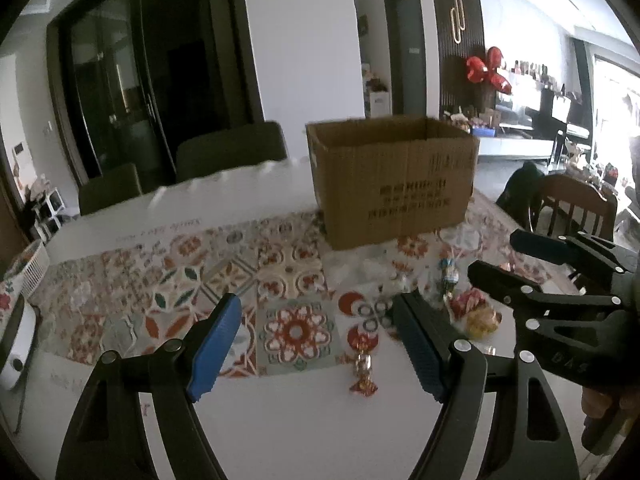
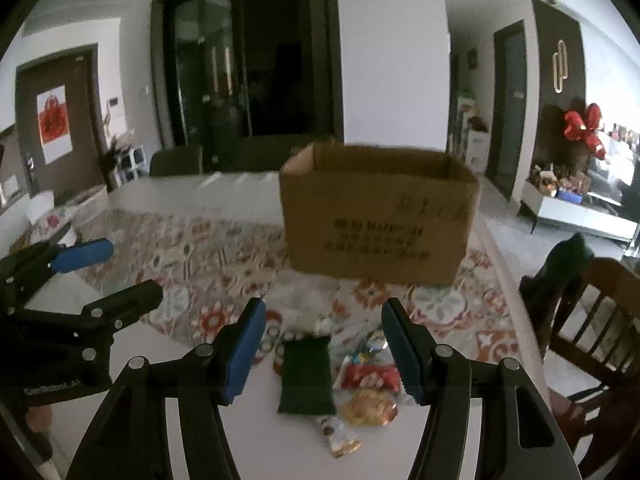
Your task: Organize snacks
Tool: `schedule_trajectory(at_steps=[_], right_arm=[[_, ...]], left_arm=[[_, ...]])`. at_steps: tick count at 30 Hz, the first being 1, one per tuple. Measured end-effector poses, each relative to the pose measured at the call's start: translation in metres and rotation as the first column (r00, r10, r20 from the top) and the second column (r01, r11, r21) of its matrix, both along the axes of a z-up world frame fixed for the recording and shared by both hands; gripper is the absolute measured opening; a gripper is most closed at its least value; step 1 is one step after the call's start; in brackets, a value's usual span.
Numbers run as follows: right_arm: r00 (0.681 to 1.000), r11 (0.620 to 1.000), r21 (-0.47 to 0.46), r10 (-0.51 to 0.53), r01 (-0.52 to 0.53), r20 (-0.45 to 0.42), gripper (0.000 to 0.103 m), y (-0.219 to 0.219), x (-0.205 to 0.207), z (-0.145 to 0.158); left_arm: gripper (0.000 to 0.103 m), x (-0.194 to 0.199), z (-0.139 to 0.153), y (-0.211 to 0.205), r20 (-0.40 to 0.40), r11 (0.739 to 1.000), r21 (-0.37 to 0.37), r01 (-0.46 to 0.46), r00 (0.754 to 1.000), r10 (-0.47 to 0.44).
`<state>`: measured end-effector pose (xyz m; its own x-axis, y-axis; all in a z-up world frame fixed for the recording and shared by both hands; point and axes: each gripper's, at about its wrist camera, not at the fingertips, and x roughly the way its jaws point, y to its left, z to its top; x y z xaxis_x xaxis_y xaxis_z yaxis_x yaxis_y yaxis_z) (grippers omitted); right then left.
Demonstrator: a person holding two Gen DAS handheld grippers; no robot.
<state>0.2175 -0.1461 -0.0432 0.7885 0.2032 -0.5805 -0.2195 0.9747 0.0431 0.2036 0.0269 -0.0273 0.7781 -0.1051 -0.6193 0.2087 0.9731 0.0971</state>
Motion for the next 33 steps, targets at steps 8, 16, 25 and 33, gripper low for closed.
schedule_trajectory(at_steps=[8, 16, 25, 33], right_arm=[[0.990, 0.999, 0.003, 0.041, -0.041, -0.135, 0.061, 0.007, 0.013, -0.041], [0.967, 0.998, 0.037, 0.063, -0.055, -0.246, 0.061, 0.008, 0.032, -0.068], [0.954, 0.996, 0.010, 0.084, -0.085, -0.288, 0.061, 0.016, 0.043, -0.083], [0.950, 0.995, -0.010, 0.090, -0.098, -0.300, 0.061, 0.019, 0.048, -0.088]], left_arm=[[0.077, 0.006, -0.033, 0.002, -0.102, 1.000, -0.010, 0.013, 0.995, -0.014], [0.074, 0.015, -0.055, -0.002, -0.168, 0.999, -0.014, 0.038, 0.985, -0.040], [0.062, 0.025, -0.078, -0.001, -0.249, 0.997, -0.062, 0.055, 0.966, -0.069], [0.046, 0.035, -0.093, -0.006, -0.291, 0.991, -0.109, 0.072, 0.951, -0.101]])
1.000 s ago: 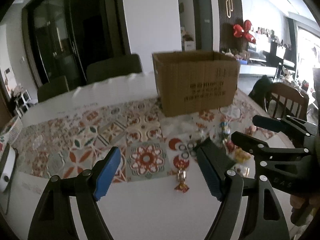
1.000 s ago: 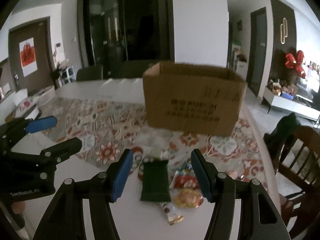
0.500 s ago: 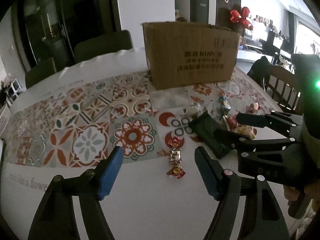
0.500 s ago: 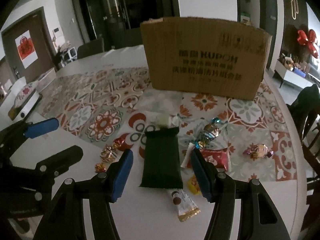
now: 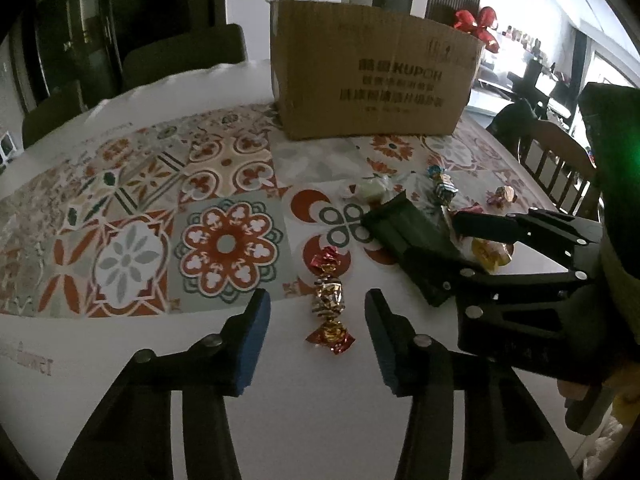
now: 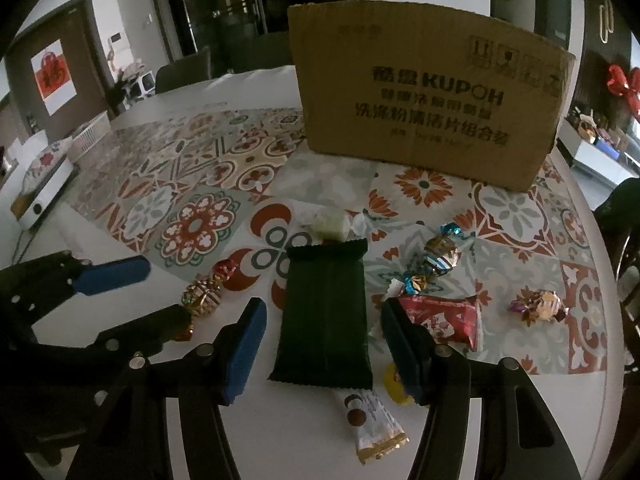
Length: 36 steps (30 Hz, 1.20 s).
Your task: Organize snacks
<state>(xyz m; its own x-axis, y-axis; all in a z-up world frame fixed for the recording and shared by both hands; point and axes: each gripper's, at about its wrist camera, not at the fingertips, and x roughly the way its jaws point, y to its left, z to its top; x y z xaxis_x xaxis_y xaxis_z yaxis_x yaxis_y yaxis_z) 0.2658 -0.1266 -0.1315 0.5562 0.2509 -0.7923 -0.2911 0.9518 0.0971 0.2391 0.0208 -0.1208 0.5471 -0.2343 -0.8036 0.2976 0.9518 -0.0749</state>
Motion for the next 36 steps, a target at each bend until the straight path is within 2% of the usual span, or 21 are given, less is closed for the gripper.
schedule_trajectory(at_steps=[7, 11, 19, 24, 26, 29, 36], right_arm=[[1.000, 1.000, -0.014, 0.001, -0.001, 0.005, 0.060, 0.001, 0.002, -0.001], [1.000, 1.000, -0.019, 0.003, -0.003, 0.003, 0.060, 0.003, 0.005, -0.003], [1.000, 1.000, -0.026, 0.011, -0.012, -0.012, 0.059, 0.007, 0.009, -0.007], [1.000, 0.999, -0.048, 0.020, -0.021, -0.022, 0.056, 0.013, 0.010, -0.012], [0.999, 0.998, -0.064, 0.019, -0.020, -0.028, 0.050, 0.015, 0.011, -0.015], [1.000, 0.998, -0.067, 0.017, -0.019, -0.023, 0.047, 0.015, 0.010, -0.016], [1.000, 1.000, -0.029, -0.004, 0.004, -0.010, 0.046, 0.009, 0.007, -0.011]], left_arm=[[0.033, 0.009, -0.008, -0.003, -0.017, 1.000, -0.009, -0.004, 1.000, 0.004], [0.019, 0.012, -0.012, -0.006, -0.028, 1.000, -0.009, 0.004, 1.000, -0.004], [0.019, 0.011, -0.013, -0.008, -0.002, 1.000, 0.016, 0.010, 1.000, -0.010], [0.019, 0.010, -0.010, -0.004, 0.002, 1.000, -0.001, -0.002, 1.000, 0.002], [0.019, 0.010, -0.009, -0.002, 0.006, 1.000, -0.004, -0.009, 1.000, 0.009], [0.019, 0.010, -0.008, 0.000, 0.008, 1.000, -0.009, -0.017, 1.000, 0.017], [0.019, 0.006, 0.001, 0.002, 0.023, 0.999, -0.026, -0.036, 0.999, 0.037]])
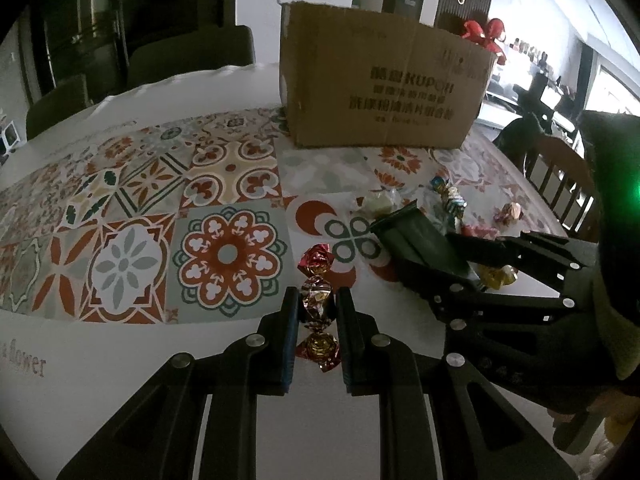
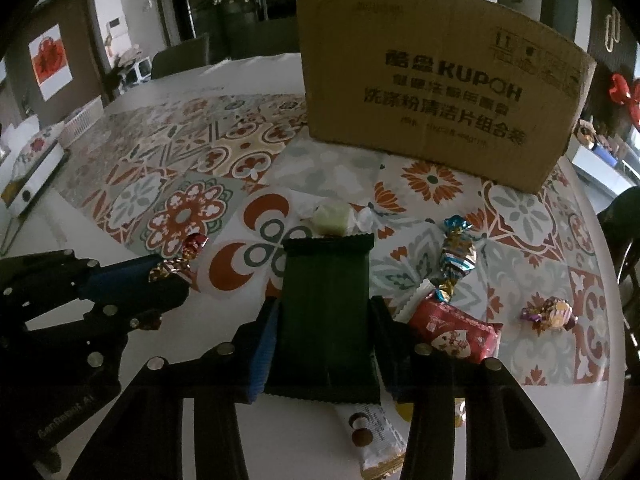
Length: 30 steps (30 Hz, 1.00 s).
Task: Organize snacks
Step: 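Grasp the red-gold wrapped candy with the left tool while the right tool grasps the dark green pouch, then lift and carry the candy and green pouch over the cardboard box with both tools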
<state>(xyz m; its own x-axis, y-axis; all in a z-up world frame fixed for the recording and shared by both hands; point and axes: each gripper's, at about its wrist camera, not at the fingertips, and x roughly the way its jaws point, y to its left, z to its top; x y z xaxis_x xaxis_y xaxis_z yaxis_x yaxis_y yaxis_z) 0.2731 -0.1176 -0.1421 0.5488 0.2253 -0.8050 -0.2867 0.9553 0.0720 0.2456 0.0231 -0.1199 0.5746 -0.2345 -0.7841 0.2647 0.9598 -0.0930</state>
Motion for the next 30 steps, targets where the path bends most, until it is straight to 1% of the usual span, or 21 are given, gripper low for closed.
schedule_trajectory(at_steps=[8, 16, 22, 30], right_arm=[[0.997, 0.999, 0.039, -0.020, 0.018, 0.070, 0.046, -0.007, -0.007, 0.027], [0.987, 0.996, 0.082, -0.044, 0.032, 0.155, 0.046, -0.015, -0.017, 0.061], [0.971, 0.992, 0.120, -0.075, 0.049, 0.225, 0.046, -0.028, -0.025, 0.093], [0.942, 0.988, 0.142, -0.103, 0.060, 0.318, 0.046, -0.045, -0.026, 0.134]], left_arm=[[0.019, -0.007, 0.027, 0.000, 0.056, 1.000, -0.028, -0.013, 0.998, 0.014], [0.019, -0.014, 0.065, -0.002, 0.142, 0.999, -0.039, -0.017, 0.990, 0.022], [0.019, -0.018, 0.098, -0.006, 0.215, 0.999, -0.043, -0.020, 0.976, 0.029], [0.019, -0.010, 0.132, -0.020, 0.290, 0.999, -0.050, 0.020, 0.957, -0.004]])
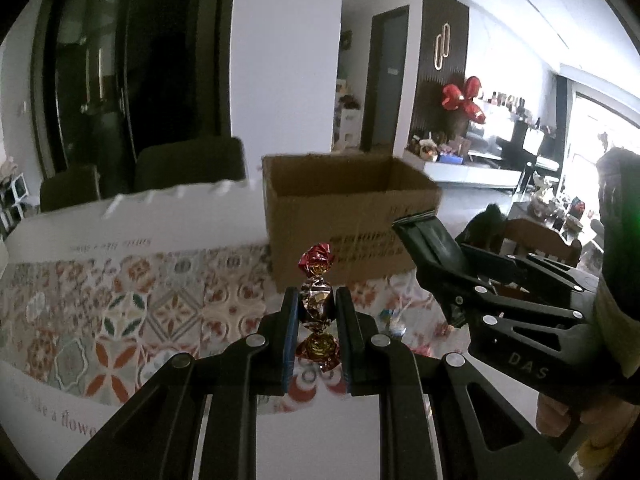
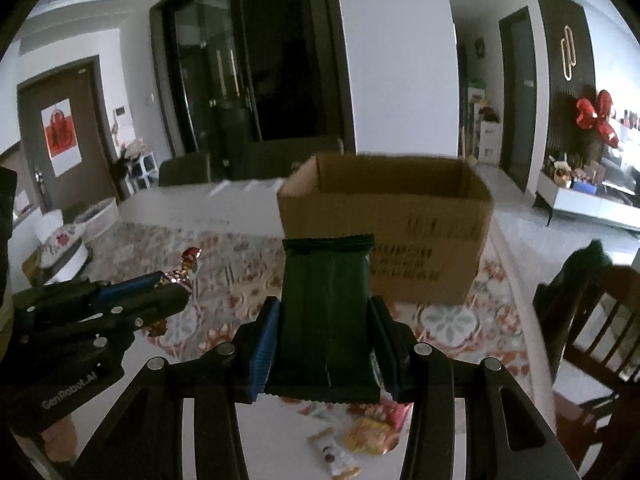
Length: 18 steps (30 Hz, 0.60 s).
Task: Organize snacks
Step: 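Lift and carry the candy and green pouch over the cardboard box with both tools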
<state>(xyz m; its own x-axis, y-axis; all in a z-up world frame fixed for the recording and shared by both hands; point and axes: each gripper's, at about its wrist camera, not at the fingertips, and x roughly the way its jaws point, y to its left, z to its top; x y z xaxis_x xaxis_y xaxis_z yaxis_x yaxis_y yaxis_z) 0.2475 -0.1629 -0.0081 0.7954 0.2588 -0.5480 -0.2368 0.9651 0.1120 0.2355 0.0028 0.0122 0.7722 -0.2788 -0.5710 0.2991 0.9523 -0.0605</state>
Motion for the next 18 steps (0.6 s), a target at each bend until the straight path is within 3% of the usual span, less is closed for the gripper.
schedule_trajectory(at_steps=[18], right_arm=[[0.993, 0.998, -0.029, -0.045, 0.049, 0.108, 0.046, -0.028, 0.041, 0.058]], left_arm=[[0.019, 0.062, 0.052, -0.033, 0.081, 0.998, 0.000, 0.066, 0.995, -0.065]])
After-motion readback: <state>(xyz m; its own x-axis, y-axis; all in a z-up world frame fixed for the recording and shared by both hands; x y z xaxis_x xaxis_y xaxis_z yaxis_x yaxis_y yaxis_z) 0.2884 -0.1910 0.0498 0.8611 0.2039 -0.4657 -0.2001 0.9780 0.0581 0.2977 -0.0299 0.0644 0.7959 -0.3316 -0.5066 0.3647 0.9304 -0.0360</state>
